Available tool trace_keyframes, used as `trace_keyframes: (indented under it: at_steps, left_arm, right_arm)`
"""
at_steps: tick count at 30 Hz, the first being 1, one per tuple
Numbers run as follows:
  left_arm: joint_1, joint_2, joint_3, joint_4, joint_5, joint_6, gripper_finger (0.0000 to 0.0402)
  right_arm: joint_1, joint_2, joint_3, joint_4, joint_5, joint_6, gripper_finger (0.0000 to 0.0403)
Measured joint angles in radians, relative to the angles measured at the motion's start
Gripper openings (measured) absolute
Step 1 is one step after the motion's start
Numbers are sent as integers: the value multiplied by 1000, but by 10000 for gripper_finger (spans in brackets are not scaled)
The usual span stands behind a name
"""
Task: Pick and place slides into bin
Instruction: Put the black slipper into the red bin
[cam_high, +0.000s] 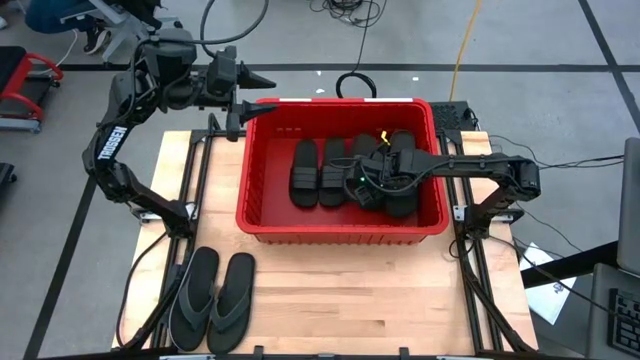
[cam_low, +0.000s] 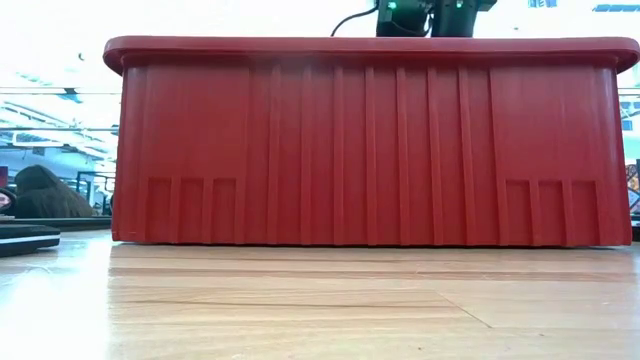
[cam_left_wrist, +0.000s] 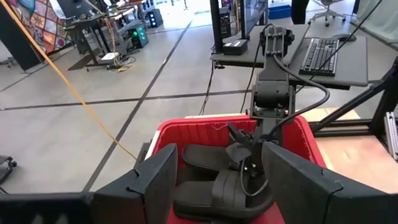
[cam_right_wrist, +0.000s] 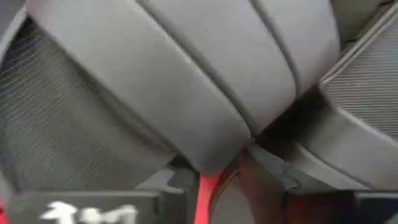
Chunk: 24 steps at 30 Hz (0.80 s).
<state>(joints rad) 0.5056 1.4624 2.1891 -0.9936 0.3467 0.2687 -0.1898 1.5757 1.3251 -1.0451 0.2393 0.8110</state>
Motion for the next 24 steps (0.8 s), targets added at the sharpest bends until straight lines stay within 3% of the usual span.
trace_keyframes:
  at_steps: [6, 11, 19, 24]
  left_arm:
    - [0, 0, 0, 0, 1, 26, 237]
    - [0, 0, 0, 0, 1, 26, 237]
    - [0, 0, 0, -22, 3, 37, 237]
    - [0, 0, 0, -29, 2, 50, 237]
  right_arm:
    - [0, 0, 0, 1, -82, -15, 162]
    - [0, 0, 0, 1, -86, -20, 196]
    - [0, -59, -1, 41, -81, -117, 197]
    - [0, -168, -1, 135, -50, -318, 183]
